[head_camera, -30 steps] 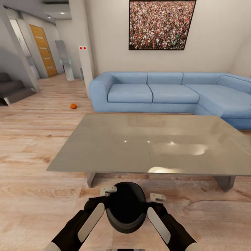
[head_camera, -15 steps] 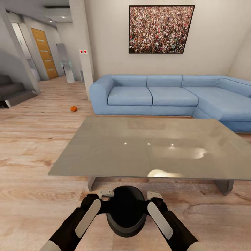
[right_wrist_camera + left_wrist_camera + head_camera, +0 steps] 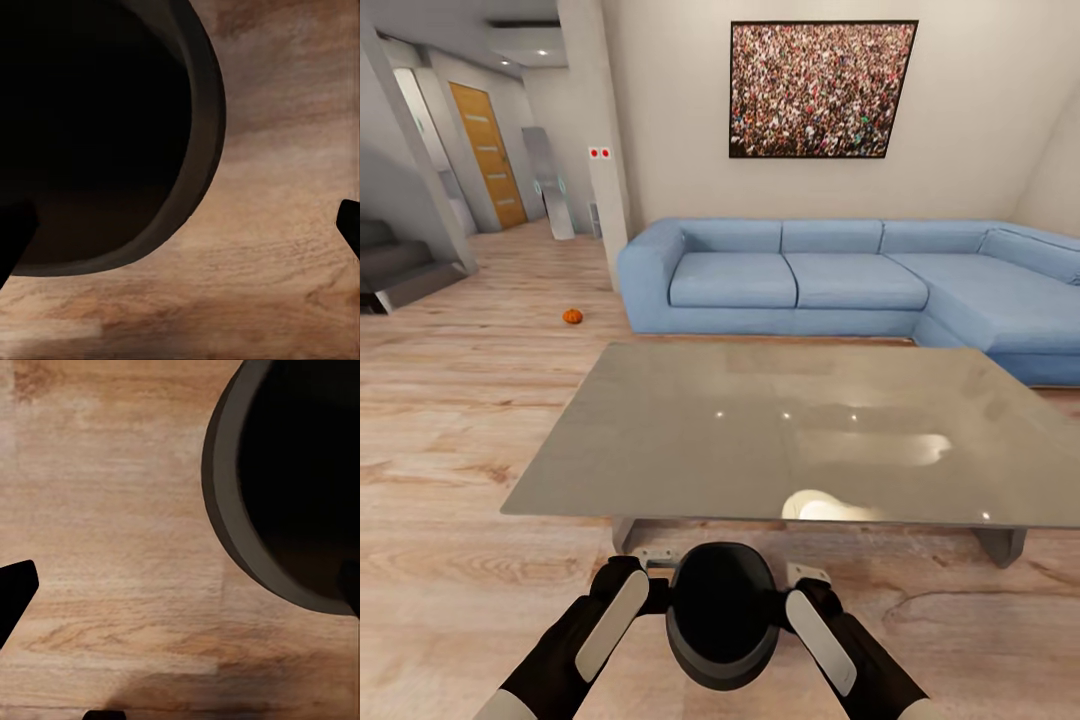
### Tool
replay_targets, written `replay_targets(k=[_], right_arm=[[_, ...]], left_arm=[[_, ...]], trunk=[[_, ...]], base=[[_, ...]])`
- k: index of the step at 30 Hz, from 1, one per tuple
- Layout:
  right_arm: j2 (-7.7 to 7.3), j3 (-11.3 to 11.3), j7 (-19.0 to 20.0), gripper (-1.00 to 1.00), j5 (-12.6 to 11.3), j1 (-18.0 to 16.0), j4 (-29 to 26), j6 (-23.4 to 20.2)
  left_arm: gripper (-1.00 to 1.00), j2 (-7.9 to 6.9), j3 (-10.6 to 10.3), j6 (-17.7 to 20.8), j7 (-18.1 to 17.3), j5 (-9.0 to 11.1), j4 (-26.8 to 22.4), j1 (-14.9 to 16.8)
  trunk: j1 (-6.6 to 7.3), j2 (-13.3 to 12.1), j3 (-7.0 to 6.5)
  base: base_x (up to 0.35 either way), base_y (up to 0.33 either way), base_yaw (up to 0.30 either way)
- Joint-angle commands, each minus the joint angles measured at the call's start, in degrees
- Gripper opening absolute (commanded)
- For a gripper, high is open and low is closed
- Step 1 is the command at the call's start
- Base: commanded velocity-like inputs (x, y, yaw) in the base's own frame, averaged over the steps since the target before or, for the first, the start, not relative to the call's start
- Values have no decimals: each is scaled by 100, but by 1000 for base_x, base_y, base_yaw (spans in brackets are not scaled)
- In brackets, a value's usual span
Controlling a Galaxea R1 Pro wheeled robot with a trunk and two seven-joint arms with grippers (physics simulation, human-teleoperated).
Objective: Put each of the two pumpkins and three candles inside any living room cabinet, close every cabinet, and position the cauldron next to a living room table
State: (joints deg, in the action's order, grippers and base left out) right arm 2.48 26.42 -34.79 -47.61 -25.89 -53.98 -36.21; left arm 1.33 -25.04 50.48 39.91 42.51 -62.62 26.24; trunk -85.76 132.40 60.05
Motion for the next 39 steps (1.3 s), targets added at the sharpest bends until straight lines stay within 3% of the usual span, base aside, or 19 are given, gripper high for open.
replay_targets(k=[1,15,31,39], right_arm=[[-2,11,-58,100,-55,-4,46,-1],[-1,12,-46,100,-56,-4,327,321],[-2,18,-46,100,-47,-4,336,355],[-2,21,-45,100,-48,-4,457,728]], left_arm=[[100,2,-9,6,60,61,-2,4],[100,47,-67,-3,69,55,25,4],[100,51,-84,-3,69,38,14,4],[100,58,-81,-3,72,38,14,3]], trunk=[[24,-39,-13],[331,-601,-265],[682,-1242,-552],[858,-1563,-696]], base=[[0,0,0],[-96,0,0],[-39,0,0],[-95,0,0]])
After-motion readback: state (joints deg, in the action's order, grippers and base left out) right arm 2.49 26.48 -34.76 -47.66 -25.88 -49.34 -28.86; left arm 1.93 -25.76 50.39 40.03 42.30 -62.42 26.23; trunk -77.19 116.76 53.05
